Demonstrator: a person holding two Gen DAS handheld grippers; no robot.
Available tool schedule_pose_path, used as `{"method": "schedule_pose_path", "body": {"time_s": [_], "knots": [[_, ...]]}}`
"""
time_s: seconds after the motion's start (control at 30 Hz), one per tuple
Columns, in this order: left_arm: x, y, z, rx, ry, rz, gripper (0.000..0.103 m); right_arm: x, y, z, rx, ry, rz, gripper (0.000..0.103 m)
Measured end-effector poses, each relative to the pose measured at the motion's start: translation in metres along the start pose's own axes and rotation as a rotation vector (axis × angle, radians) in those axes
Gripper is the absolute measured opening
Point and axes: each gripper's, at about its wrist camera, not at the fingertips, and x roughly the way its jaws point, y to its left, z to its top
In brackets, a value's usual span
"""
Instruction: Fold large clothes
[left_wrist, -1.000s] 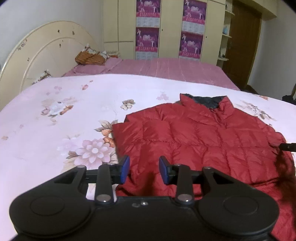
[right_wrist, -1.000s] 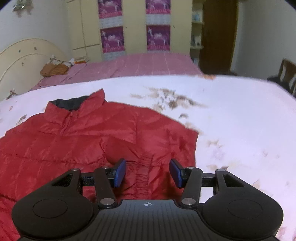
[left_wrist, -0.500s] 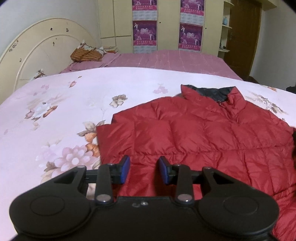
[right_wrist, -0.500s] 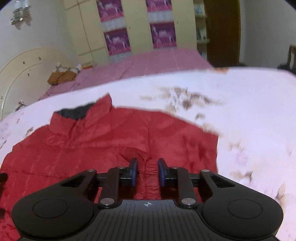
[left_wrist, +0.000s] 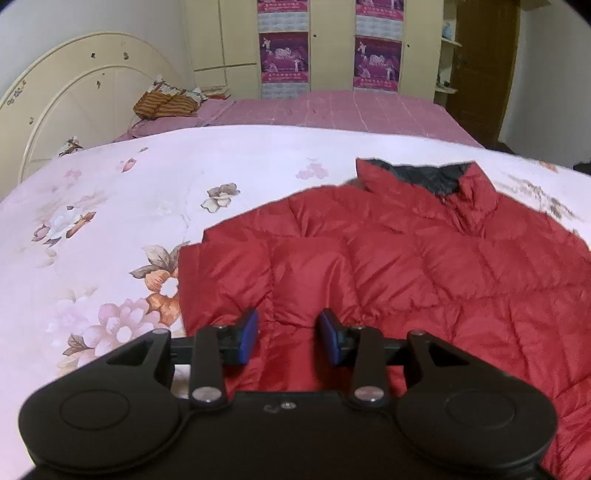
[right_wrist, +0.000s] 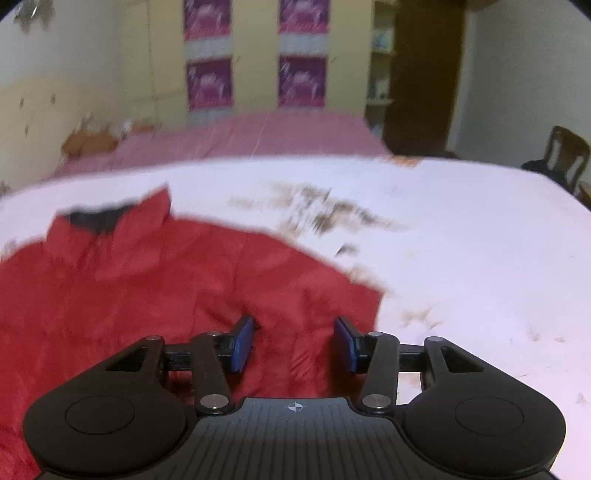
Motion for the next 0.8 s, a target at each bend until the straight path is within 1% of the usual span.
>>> {"method": "schedule_pose_path", "body": {"time_s": [0.03, 0.1, 0.17, 0.23, 0.37, 0.5, 0.53, 0.7, 0.8], "knots": [[-0.002, 0.001, 0.002, -0.008, -0.007, 0.002, 0.035, -0.007, 0.0, 0.003, 0.005, -0.027, 0.006, 0.047], [-0.002, -0.001, 0.004, -0.01, -0.013, 0.002, 0.035, -0.018, 0.01, 0.009, -0.025, -0.06, 0.053, 0.047], [0.003, -0.004, 0.004, -0.002, -0.001, 0.012, 0.036, -0.019, 0.024, 0.01, -0.075, -0.055, 0.097, 0.047], [0.007, -0.006, 0.003, 0.003, 0.012, 0.02, 0.036, -0.011, 0.039, 0.007, -0.11, -0.021, 0.131, 0.047], [0.012, -0.009, 0.001, 0.021, 0.022, 0.035, 0.038, 0.014, 0.055, -0.006, -0.156, 0.041, 0.121, 0.047], [0.018, -0.008, -0.002, 0.018, 0.028, 0.038, 0.04, 0.04, 0.058, -0.019, -0.208, 0.089, 0.086, 0.047], [0.02, -0.009, -0.003, 0.021, 0.028, 0.039, 0.04, 0.046, 0.056, -0.021, -0.206, 0.096, 0.082, 0.047], [0.023, -0.007, -0.002, 0.019, 0.036, 0.037, 0.042, 0.048, 0.05, -0.026, -0.181, 0.1, 0.089, 0.047], [0.022, -0.004, 0.001, 0.0, 0.048, 0.036, 0.043, 0.046, 0.046, -0.015, -0.142, 0.147, 0.108, 0.047]]}}
